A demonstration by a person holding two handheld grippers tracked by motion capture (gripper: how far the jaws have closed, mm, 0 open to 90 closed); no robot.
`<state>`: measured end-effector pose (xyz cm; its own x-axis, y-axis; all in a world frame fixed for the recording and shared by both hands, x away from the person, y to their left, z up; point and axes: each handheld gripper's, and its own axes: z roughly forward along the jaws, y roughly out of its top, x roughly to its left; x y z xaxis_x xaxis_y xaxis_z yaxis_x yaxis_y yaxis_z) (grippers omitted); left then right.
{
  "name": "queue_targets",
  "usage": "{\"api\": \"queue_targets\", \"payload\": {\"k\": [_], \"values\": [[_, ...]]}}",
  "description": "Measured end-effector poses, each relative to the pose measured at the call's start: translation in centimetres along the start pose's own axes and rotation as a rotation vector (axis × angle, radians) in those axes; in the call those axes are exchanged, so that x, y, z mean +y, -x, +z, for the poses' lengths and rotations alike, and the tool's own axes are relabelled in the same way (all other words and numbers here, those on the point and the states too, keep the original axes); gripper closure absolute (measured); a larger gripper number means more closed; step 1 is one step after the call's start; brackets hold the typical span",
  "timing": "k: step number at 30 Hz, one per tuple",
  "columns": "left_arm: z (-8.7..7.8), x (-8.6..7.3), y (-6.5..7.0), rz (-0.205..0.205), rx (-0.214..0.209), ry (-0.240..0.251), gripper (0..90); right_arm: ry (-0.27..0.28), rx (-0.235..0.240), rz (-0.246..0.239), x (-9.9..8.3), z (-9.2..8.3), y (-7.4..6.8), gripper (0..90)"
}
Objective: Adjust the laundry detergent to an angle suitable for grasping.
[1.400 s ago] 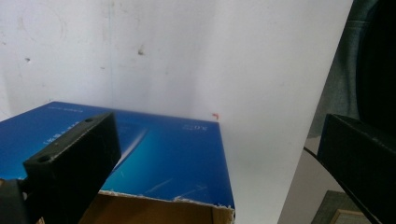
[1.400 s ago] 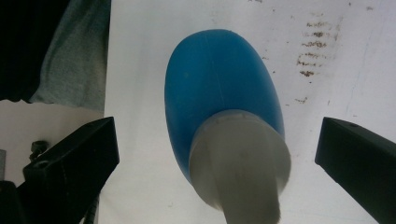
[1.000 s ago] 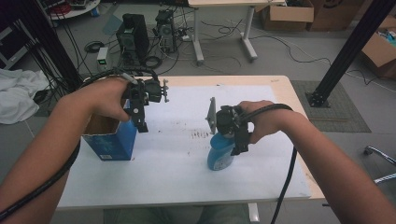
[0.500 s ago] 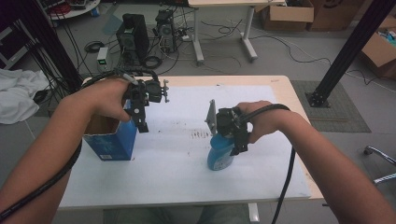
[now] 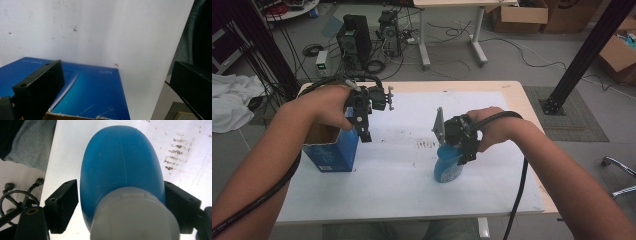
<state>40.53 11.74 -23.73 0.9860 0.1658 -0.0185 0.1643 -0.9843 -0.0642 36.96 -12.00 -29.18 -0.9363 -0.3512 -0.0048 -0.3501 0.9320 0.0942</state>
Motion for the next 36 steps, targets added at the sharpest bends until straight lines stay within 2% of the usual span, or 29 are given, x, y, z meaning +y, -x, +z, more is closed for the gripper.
{"api": "queue_targets", "payload": {"k": [11, 18, 23, 36], "values": [[0.18, 0.22, 0.04, 0.002, -0.003, -0.002, 0.1, 0.002, -0.008, -0.013, 0.21, -0.1, -0.02, 25.8], [0.24, 0.16, -0.05, -0.001, -0.004, -0.004, 0.1, -0.011, 0.003, -0.026, 0.29, 0.15, -0.03, 32.3], [0.27, 0.18, -0.07, -0.002, -0.005, -0.003, 0.1, -0.013, 0.005, -0.026, 0.37, 0.08, -0.06, 33.5], [0.27, 0.42, 0.0, 0.001, -0.002, 0.0, 0.1, -0.014, -0.023, -0.035, 0.36, 0.16, -0.11, 37.8]]}}
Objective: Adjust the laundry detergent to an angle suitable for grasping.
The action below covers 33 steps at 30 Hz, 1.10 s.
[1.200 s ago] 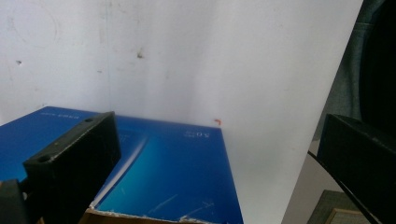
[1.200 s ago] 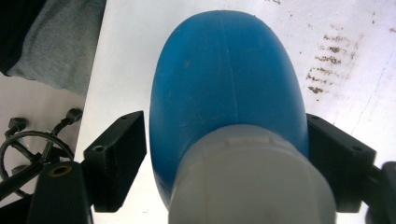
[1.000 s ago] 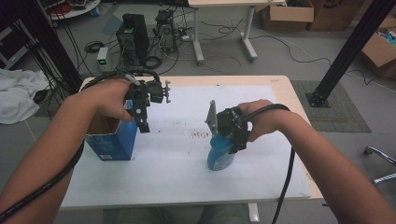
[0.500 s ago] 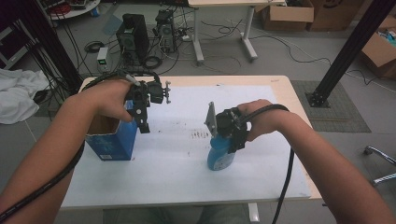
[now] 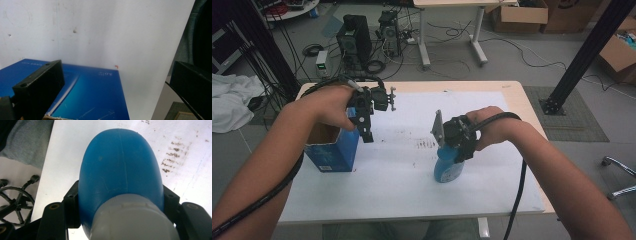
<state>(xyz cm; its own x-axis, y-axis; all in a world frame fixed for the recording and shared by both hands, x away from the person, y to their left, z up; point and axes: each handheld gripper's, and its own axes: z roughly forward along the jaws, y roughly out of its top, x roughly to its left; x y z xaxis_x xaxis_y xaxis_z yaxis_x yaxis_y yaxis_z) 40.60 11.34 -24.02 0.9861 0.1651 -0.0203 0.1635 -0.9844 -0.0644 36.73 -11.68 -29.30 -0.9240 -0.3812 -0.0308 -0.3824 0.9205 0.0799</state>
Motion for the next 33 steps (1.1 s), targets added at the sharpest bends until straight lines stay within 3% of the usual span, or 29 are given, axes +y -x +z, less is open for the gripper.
{"api": "queue_targets", "payload": {"k": [8, 10, 14, 24, 26, 27, 28, 30, 31, 32, 33], "values": [[-0.1, 0.0, 0.1, 0.005, -0.001, 0.005, 0.1, 0.004, 0.01, 0.044, 0.1, -0.3, 0.2, 38.0], [-0.3, 0.0, 0.1, 0.007, 0.0, 0.002, 0.1, 0.035, 0.004, 0.083, 0.1, -1.4, 0.3, 38.1], [-0.3, 0.0, 0.1, 0.008, 0.003, 0.008, 0.1, 0.045, 0.004, 0.125, 0.1, -2.3, 0.4, 38.1], [-0.5, -0.2, 0.6, 0.017, 0.015, 0.013, 0.1, 0.025, -0.013, 0.312, 0.1, -3.6, 1.0, 38.0], [-0.5, -0.3, 0.7, 0.015, 0.02, 0.017, 0.1, 0.019, -0.021, 0.392, 0.0, -3.9, 1.4, 38.0], [-0.5, -0.3, 0.7, 0.015, 0.02, 0.017, 0.1, 0.019, -0.021, 0.392, 0.0, -3.9, 1.4, 38.0], [-0.6, -0.4, 0.8, 0.015, 0.023, 0.018, 0.1, 0.004, -0.045, 0.441, -0.1, -4.2, 1.6, 38.0], [-0.6, -0.4, 0.9, 0.019, 0.021, 0.018, 0.1, 0.0, -0.047, 0.462, -0.2, -4.3, 1.7, 38.1], [-0.6, -0.4, 1.1, 0.019, 0.022, 0.016, 0.1, -0.009, -0.053, 0.51, -0.3, -4.5, 2.0, 38.1], [-0.6, -0.4, 1.1, 0.023, 0.027, 0.018, 0.1, -0.01, -0.054, 0.528, -0.3, -4.5, 2.1, 38.1], [-0.6, -0.4, 1.1, 0.023, 0.027, 0.018, 0.1, -0.01, -0.054, 0.528, -0.3, -4.5, 2.1, 38.1]]}}
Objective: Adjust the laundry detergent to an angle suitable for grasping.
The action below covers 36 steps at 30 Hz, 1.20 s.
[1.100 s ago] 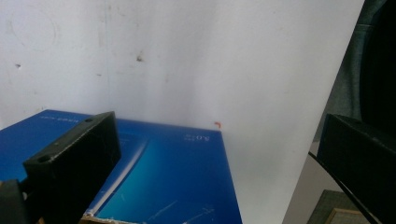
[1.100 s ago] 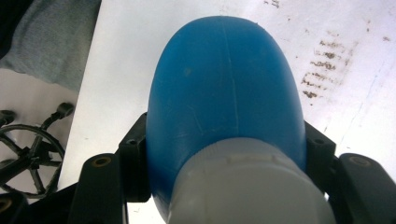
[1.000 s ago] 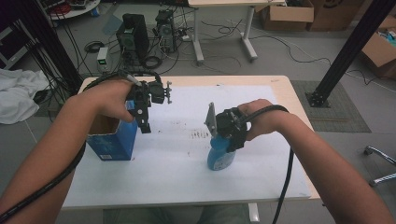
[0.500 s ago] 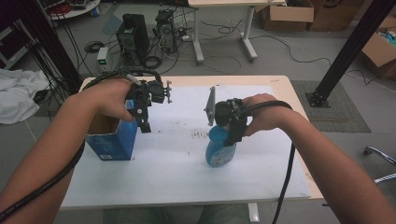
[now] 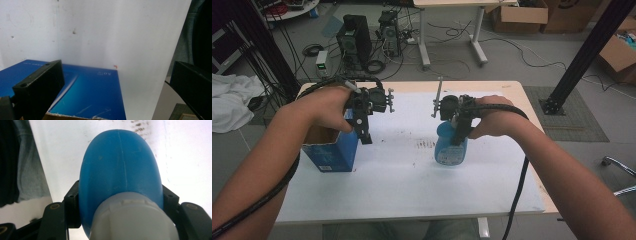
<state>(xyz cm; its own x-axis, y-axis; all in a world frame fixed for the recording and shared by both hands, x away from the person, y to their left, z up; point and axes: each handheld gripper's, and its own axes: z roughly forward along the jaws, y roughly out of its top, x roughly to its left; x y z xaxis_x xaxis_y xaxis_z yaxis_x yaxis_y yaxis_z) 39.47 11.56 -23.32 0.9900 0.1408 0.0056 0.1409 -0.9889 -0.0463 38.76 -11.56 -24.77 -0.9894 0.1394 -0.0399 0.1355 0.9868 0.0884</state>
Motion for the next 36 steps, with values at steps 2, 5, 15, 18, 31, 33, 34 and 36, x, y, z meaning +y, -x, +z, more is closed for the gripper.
{"api": "queue_targets", "payload": {"k": [2, 5, 15, 18, 31, 33, 34, 36], "values": [[0.0, -0.1, 0.1, -0.003, -0.004, 0.002, 0.1, -0.004, 0.002, 0.046, 0.1, 0.0, 0.3, 38.1], [0.0, -0.2, 0.2, -0.005, -0.003, 0.007, 0.1, 0.004, 0.002, 0.115, 0.2, -0.1, 0.6, 38.1], [0.0, -0.4, 0.7, 0.002, -0.005, 0.011, 0.1, 0.035, -0.015, 0.356, 0.1, 0.5, 2.7, 38.0], [-0.1, -0.4, 0.8, 0.003, -0.003, 0.013, 0.1, 0.026, -0.02, 0.379, 0.3, 0.8, 2.8, 38.0], [0.3, -0.4, 1.0, 0.006, -0.013, 0.012, 0.1, 0.001, -0.016, 0.397, 1.2, 3.9, 3.0, 38.0], [0.4, -0.4, 1.0, 0.006, -0.015, 0.014, 0.1, -0.003, -0.016, 0.402, 1.2, 4.3, 3.0, 38.0], [0.4, -0.4, 1.0, 0.006, -0.015, 0.014, 0.1, -0.003, -0.016, 0.402, 1.2, 4.3, 3.0, 38.0], [0.4, -0.5, 1.0, 0.003, -0.014, 0.014, 0.1, 0.003, -0.014, 0.396, 1.2, 4.7, 3.0, 38.0]]}}
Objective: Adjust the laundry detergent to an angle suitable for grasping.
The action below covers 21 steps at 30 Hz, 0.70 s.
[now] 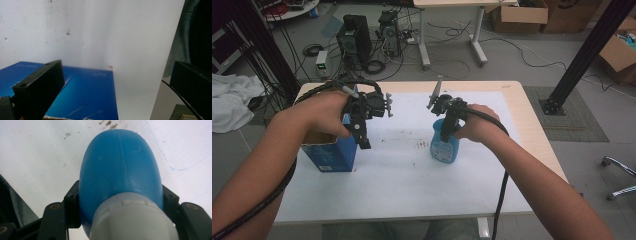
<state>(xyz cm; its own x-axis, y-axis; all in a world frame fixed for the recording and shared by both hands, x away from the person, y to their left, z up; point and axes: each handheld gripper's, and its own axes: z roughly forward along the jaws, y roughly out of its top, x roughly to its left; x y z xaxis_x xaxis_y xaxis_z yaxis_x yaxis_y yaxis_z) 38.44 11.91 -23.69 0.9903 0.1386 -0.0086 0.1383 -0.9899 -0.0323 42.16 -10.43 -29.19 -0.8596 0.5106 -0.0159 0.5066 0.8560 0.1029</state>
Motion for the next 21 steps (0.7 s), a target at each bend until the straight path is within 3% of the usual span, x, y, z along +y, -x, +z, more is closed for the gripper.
{"api": "queue_targets", "payload": {"k": [17, 21], "values": [[0.05, -0.09, -0.01, 0.001, -0.001, 0.003, 0.1, -0.001, 0.021, 0.005, 0.03, 0.03, 0.23, 37.1], [0.01, -0.27, -0.04, -0.005, 0.0, 0.004, 0.1, 0.012, 0.028, 0.013, 0.0, -0.16, 0.46, 32.7]]}}
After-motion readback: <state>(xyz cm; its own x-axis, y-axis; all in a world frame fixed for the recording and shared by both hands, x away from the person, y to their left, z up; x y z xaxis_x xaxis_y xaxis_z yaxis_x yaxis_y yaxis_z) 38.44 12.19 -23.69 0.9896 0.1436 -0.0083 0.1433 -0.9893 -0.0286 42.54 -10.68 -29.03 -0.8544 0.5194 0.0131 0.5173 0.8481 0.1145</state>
